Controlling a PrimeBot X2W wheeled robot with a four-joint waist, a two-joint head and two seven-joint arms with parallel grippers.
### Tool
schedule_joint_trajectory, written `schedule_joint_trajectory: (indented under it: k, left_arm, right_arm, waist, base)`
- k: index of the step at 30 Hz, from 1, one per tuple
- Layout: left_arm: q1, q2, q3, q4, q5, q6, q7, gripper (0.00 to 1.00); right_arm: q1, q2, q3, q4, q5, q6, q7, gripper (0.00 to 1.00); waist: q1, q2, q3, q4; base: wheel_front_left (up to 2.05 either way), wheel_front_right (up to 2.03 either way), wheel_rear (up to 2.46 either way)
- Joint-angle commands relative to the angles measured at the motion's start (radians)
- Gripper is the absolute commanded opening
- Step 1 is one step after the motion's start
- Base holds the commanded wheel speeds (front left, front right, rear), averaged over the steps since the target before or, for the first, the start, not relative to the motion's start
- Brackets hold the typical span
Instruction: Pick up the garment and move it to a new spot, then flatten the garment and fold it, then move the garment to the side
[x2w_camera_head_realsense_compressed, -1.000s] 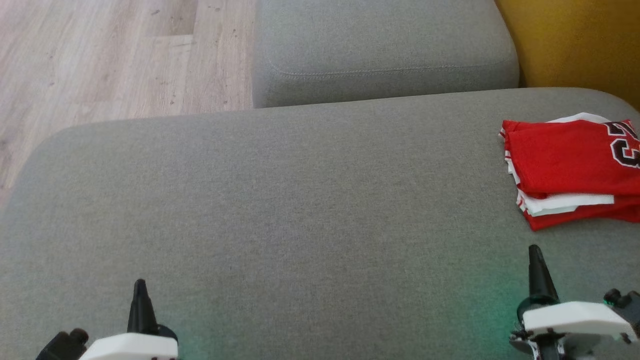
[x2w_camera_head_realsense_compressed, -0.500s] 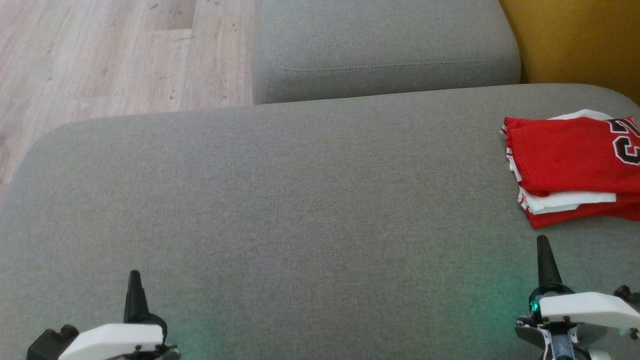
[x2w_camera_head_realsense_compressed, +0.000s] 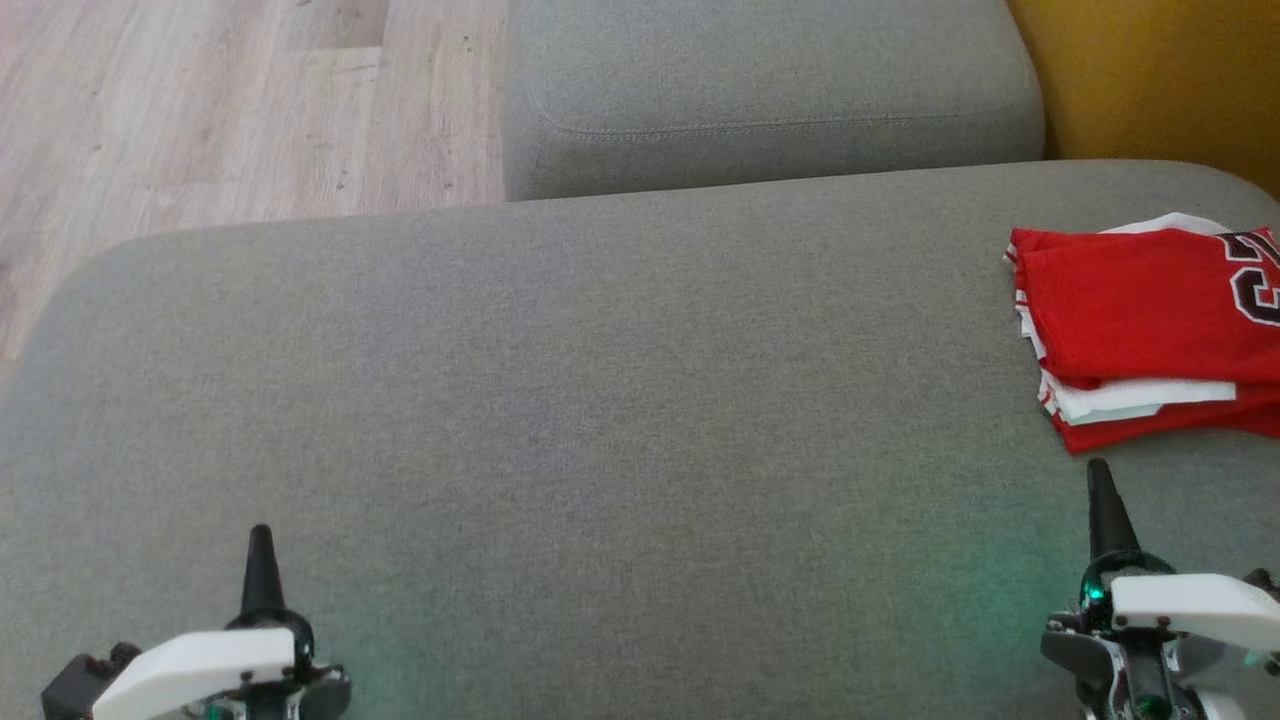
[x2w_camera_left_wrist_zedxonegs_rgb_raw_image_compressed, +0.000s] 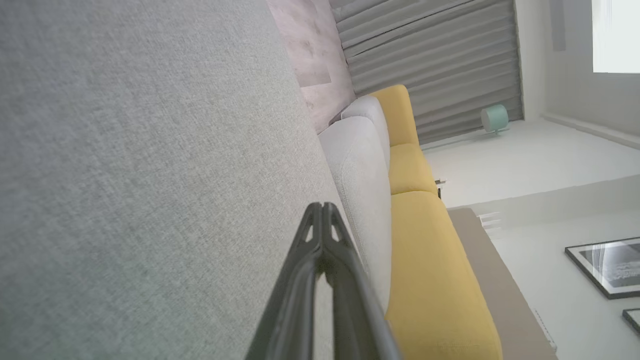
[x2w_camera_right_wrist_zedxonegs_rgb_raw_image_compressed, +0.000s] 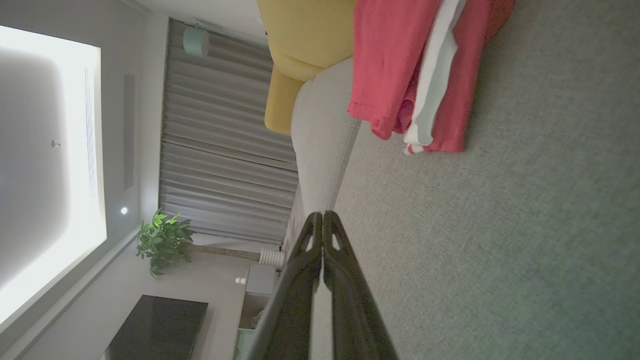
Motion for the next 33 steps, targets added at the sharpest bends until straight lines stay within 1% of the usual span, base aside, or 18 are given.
schedule_joint_trajectory:
  k: [1, 24, 33]
  left_arm:
    - [-0.064, 0.003, 0.036, -0.026, -0.032, -0.009, 0.009, 0.00]
    - [-0.119, 0.002, 0.086, -0.018, -0.302, -0.042, 0.080, 0.00]
    - [-0.119, 0.001, 0.086, -0.018, -0.301, -0.042, 0.080, 0.00]
  right_arm:
    - [-0.065, -0.019, 0.009, -0.038, 0.035, -0.001, 0.011, 0.00]
    - [-0.109, -0.018, -0.031, -0.045, 0.307, -0.001, 0.081, 0.00]
    - [-0.109, -0.016, -0.034, -0.045, 0.305, -0.001, 0.083, 0.00]
  waist:
    - [0.0001, 0.0000, 0.001, 0.000]
    - [0.0000, 0.0000, 0.019, 0.001]
    - [0.0000, 0.0000, 0.019, 0.001]
  base:
    - [0.00, 0.00, 0.00]
    - [0.00, 0.00, 0.00]
    - [0.00, 0.00, 0.00]
